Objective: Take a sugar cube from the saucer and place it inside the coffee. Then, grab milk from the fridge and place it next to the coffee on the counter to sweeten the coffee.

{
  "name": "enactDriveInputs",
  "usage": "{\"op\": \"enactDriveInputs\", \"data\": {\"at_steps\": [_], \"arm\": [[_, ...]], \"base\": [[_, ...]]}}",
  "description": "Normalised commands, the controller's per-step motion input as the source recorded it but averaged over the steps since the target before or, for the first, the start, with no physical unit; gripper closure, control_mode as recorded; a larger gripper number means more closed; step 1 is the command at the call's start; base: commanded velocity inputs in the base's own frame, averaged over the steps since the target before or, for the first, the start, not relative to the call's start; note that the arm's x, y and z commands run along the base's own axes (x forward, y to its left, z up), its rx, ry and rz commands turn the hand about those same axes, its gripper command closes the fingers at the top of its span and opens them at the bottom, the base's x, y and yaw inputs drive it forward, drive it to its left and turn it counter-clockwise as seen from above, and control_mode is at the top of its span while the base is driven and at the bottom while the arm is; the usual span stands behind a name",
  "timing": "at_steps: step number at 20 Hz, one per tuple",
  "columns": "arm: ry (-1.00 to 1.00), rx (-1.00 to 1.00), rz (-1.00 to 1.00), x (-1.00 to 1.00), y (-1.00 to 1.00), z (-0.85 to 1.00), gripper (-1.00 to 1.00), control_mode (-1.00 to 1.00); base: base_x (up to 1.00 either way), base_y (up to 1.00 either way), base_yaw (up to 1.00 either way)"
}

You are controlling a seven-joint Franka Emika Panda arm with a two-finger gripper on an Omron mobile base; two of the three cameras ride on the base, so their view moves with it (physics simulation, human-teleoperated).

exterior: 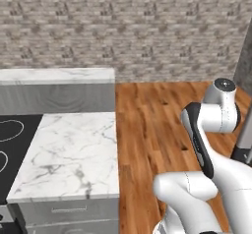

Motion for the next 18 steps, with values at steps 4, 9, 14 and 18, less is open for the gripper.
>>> {"op": "enactDriveInputs", "data": {"at_steps": [4, 9, 14, 18], "arm": [[0.00, 0.00, 0.00, 0.00, 0.00, 0.00, -1.00, 1.00], [0.00, 0.00, 0.00, 0.00, 0.00, 0.00, -1.00, 1.00], [0.00, 0.00, 0.00, 0.00, 0.00, 0.00, -1.00, 1.00], [0.00, 0.00, 0.00, 0.00, 0.00, 0.00, -1.00, 1.00]], "base": [[0.32, -0.35, 0.00], [0.22, -0.54, -0.01], [0.72, -0.22, 0.00], [0.94, -0.09, 0.00]]}}
